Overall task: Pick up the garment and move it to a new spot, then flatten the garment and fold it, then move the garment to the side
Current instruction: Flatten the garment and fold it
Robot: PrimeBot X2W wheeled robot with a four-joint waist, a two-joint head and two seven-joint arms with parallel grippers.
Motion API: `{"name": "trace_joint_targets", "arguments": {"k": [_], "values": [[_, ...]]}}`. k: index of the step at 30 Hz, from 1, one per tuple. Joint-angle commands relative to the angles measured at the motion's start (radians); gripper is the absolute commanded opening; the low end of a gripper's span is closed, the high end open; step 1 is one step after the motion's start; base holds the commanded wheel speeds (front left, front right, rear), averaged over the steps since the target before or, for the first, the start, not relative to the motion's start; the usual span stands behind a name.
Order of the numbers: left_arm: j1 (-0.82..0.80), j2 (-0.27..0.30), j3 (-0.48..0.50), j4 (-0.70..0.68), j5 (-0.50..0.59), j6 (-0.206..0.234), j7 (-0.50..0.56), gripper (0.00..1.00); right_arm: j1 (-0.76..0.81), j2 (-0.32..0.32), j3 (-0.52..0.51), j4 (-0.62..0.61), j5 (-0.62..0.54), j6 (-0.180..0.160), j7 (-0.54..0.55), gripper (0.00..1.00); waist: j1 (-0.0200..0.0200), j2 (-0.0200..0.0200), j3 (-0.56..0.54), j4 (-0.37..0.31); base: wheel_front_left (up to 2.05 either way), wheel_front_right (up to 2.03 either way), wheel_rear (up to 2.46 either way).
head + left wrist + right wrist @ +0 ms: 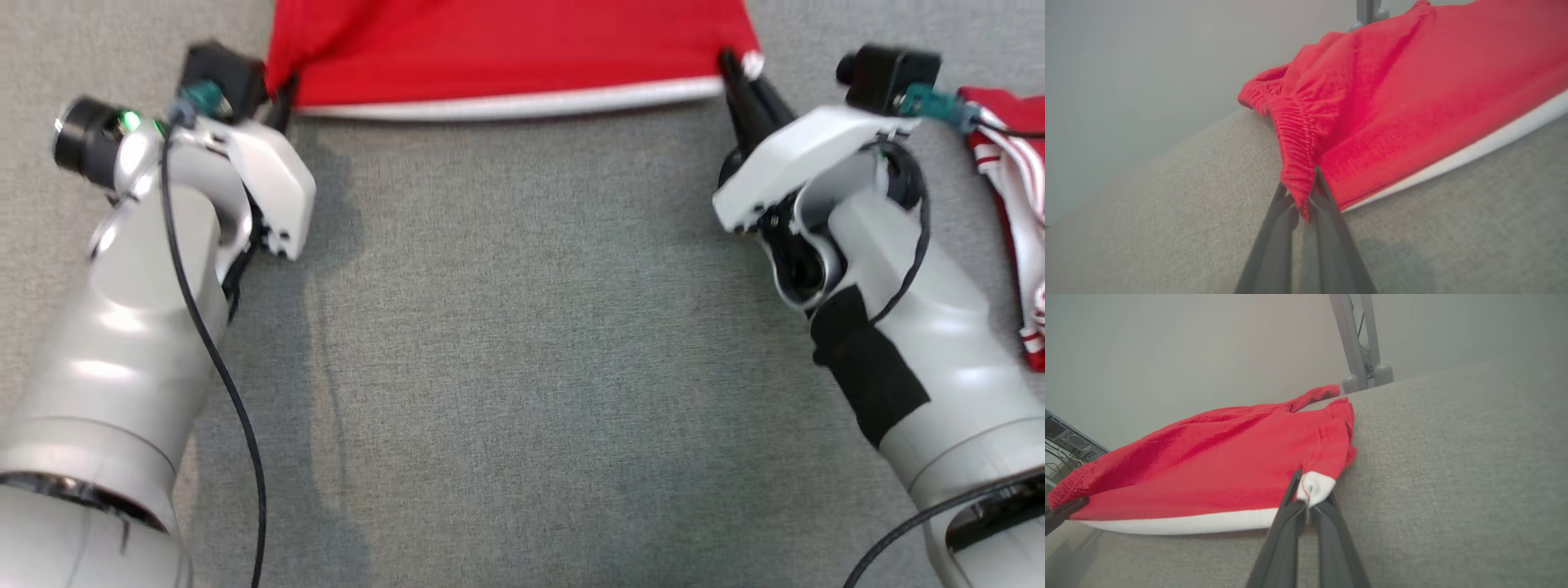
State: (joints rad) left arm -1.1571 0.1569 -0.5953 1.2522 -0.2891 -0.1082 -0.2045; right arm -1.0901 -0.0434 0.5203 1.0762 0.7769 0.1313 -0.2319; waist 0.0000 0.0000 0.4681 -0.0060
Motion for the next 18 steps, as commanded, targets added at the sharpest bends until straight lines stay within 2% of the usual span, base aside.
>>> {"name": "trace_joint_targets", "arguments": {"k": [1, 9, 18], "values": [[0.023, 0.009, -0.006, 0.008, 0.006, 0.012, -0.004, 0.00, 0.026, -0.014, 0.007, 0.017, 0.016, -0.001, 0.012, 0.00, 0.0000, 0.0000, -0.037, -0.009, 0.00, 0.00, 0.00], [0.151, -0.014, -0.020, 0.026, -0.012, 0.017, -0.018, 0.00, 0.126, -0.028, 0.071, 0.056, 0.077, -0.001, 0.047, 0.00, 0.0000, 0.0000, -0.147, -0.017, 0.00, 0.00, 0.00], [0.307, -0.056, 0.003, 0.031, -0.075, 0.001, -0.034, 0.00, 0.282, -0.082, 0.187, 0.011, 0.132, -0.001, 0.129, 0.00, 0.0000, 0.0000, -0.287, -0.007, 0.00, 0.00, 0.00]]}}
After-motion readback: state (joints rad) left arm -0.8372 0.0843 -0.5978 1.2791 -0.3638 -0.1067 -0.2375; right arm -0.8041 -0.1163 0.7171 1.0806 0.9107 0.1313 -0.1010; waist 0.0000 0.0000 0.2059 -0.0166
